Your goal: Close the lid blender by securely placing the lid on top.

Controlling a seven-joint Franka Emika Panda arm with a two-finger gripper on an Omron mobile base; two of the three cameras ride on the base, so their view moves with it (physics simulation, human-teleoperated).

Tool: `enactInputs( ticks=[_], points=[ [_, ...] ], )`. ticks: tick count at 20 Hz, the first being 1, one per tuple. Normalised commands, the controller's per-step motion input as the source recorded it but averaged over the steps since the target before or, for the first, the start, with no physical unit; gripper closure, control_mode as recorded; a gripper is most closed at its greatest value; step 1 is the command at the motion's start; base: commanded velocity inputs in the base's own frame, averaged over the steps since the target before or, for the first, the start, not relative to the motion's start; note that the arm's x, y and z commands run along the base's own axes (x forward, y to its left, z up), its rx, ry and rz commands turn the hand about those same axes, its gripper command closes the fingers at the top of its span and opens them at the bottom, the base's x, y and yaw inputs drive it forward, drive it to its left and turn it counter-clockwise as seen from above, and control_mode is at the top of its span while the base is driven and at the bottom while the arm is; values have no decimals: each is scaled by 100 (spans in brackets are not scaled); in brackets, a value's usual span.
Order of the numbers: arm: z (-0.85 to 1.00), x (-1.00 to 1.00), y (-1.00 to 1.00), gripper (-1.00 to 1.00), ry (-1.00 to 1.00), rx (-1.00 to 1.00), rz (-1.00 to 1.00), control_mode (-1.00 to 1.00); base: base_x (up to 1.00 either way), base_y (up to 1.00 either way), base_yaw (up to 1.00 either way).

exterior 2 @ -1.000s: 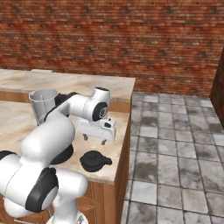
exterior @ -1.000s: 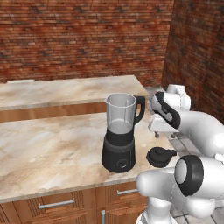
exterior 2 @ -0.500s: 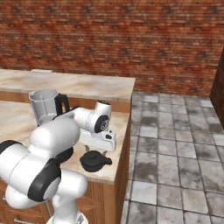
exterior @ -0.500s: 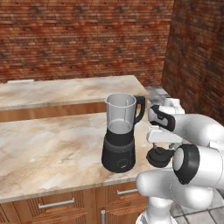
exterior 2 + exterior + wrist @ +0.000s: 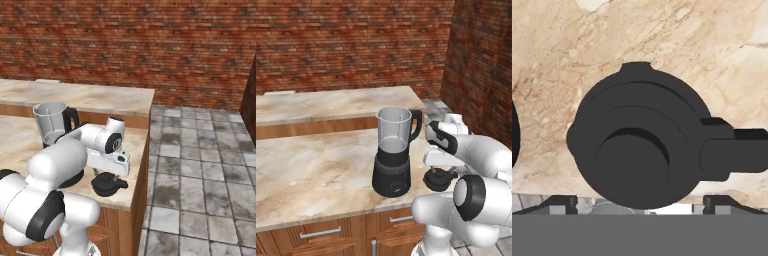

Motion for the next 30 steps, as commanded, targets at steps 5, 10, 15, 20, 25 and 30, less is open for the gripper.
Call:
enactInputs(
  ticks=[5,10,15,20,25,30],
  points=[
    [0,-4,23,-100,-5,-1,0,-100,0,0,0],
    [-5,0,0,-100,-13,0,0,-100,0,0,0],
    [-12,0,0,-100,-6,0,0,-100,0,0,0],
    [-3,0,5,-100,-2,0,0,-100,0,0,0],
    [0,0,0,-100,-4,0,0,-100,0,0,0],
    [0,1,-7,-100,-4,0,0,-100,0,0,0]
  ],
)
